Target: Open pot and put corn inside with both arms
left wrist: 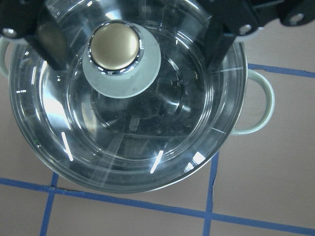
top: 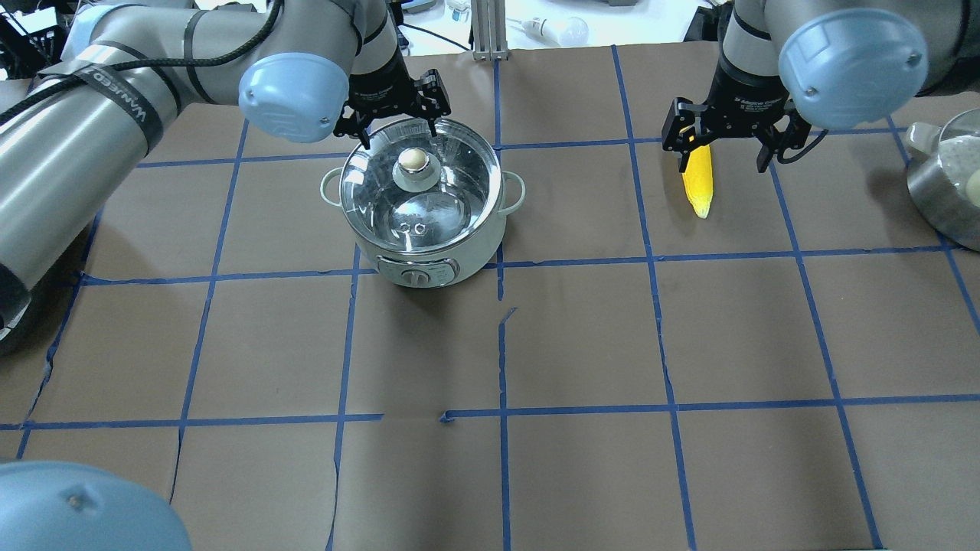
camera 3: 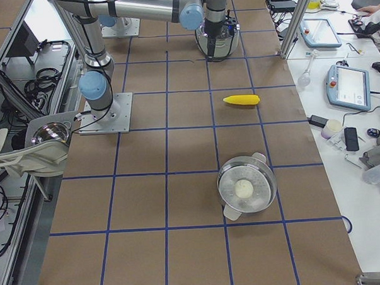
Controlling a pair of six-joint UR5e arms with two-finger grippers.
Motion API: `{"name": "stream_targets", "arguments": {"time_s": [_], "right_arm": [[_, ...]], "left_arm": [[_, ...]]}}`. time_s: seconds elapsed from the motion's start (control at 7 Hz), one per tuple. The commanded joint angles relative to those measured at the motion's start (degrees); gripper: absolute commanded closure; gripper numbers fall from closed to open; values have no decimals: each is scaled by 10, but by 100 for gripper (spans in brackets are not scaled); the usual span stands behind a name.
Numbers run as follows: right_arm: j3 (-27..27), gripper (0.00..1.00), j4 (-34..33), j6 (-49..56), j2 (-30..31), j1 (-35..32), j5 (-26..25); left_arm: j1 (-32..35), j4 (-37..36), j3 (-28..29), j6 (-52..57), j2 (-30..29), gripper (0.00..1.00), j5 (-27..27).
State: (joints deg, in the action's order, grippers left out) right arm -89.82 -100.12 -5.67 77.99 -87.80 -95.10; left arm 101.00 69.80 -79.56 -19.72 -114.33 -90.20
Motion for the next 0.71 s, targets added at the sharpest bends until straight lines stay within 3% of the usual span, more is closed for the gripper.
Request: {"name": "stream_targets", "arguments": {"time_s": [0.0, 0.14, 0.29, 0.57], "right_arm": [[-3, 0, -71, 0, -42, 19, 17], [-6, 0, -107, 0, -72, 26, 23], [-6, 0, -148, 1, -93, 32, 24], [-6, 0, -204, 13, -142, 44, 21]], "left_arm": [[11, 3, 4, -5, -25, 0, -1], [12, 6, 1, -5, -25, 6, -4], [12, 6, 0, -5, -25, 19, -4], [13, 5, -4, -5, -22, 63, -5]]}}
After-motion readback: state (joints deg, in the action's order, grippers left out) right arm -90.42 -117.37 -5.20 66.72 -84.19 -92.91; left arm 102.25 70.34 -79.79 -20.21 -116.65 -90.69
